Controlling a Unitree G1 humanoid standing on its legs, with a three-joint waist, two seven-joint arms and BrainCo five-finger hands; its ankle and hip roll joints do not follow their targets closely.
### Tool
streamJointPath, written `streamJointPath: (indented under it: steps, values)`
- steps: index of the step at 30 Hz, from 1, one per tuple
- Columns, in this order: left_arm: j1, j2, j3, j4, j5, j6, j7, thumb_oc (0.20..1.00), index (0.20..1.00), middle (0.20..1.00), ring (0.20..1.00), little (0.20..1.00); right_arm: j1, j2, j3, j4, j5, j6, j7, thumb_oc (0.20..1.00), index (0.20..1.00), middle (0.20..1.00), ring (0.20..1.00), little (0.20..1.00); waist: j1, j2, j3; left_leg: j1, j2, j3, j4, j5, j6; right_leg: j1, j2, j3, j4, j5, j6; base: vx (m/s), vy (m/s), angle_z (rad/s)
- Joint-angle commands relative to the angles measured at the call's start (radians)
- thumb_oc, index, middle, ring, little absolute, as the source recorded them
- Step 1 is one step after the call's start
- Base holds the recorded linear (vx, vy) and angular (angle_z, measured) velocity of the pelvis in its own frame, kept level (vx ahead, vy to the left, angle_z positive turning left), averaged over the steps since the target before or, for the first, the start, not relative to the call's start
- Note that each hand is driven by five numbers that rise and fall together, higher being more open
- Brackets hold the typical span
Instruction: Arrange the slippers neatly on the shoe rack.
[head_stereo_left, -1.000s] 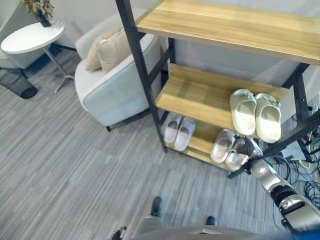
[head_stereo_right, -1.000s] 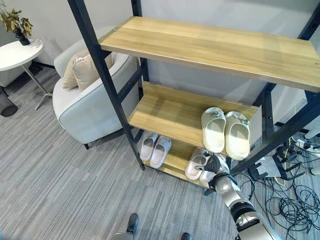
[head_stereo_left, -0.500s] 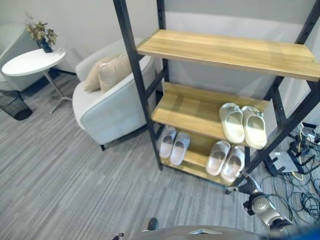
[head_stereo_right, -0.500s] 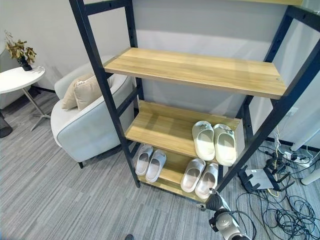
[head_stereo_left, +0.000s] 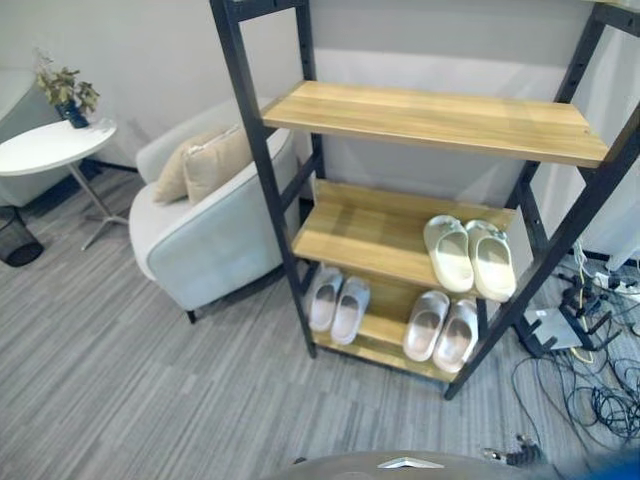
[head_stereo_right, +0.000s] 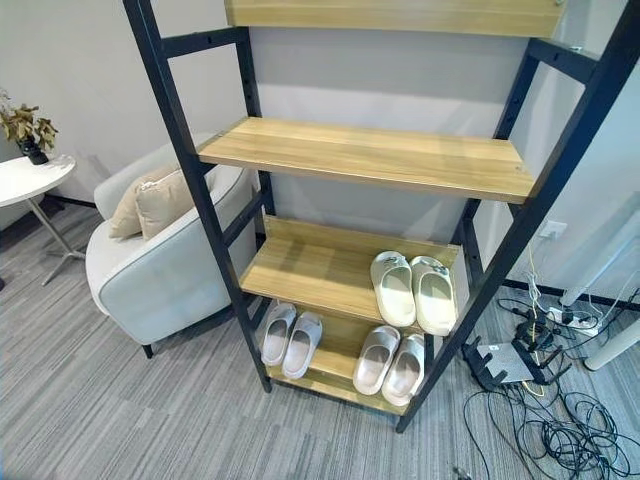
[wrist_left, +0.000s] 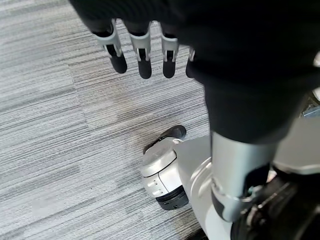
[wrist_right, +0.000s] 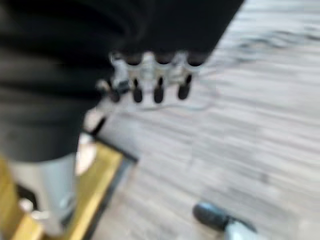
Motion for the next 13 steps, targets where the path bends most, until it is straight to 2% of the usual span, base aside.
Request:
streamJointPath:
  steps: [1,6,13]
  values:
    - [-0.065,-0.012,0.022,0.035,-0.070,-0.020,-0.032,1.000,1.000,1.000,1.000,1.000,-0.024,0.019,-0.051,0.035,0.107,-0.010,0.009,1.000,1.000,1.000,1.000,1.000,0.012,-0.021,0.009,0.012,0.021,-0.008,0.008,-0.041,-0.018,-0.057,-0.050,-0.010,0.054,0.026,0.073,-0.01,0.004,-0.10]
    - [-0.064,-0.019,0.038,0.038,-0.125,-0.023,-0.058,1.000,1.000,1.000,1.000,1.000,0.008,0.033,-0.092,0.090,0.167,0.003,0.035,1.000,1.000,1.000,1.000,1.000,0.003,-0.021,0.005,0.019,0.023,-0.001,0.008,-0.044,-0.016,-0.056,-0.048,-0.003,0.051,0.028,0.073,-0.01,0.002,-0.04]
    - [-0.062,-0.033,0.160,0.051,-0.353,-0.009,-0.132,1.000,1.000,1.000,1.000,1.000,0.062,0.059,-0.146,0.165,0.251,0.030,0.086,1.000,1.000,1.000,1.000,1.000,-0.005,-0.027,-0.002,0.021,0.028,0.004,0.008,-0.038,-0.020,-0.059,-0.041,0.000,0.043,0.038,0.071,0.00,0.000,0.00]
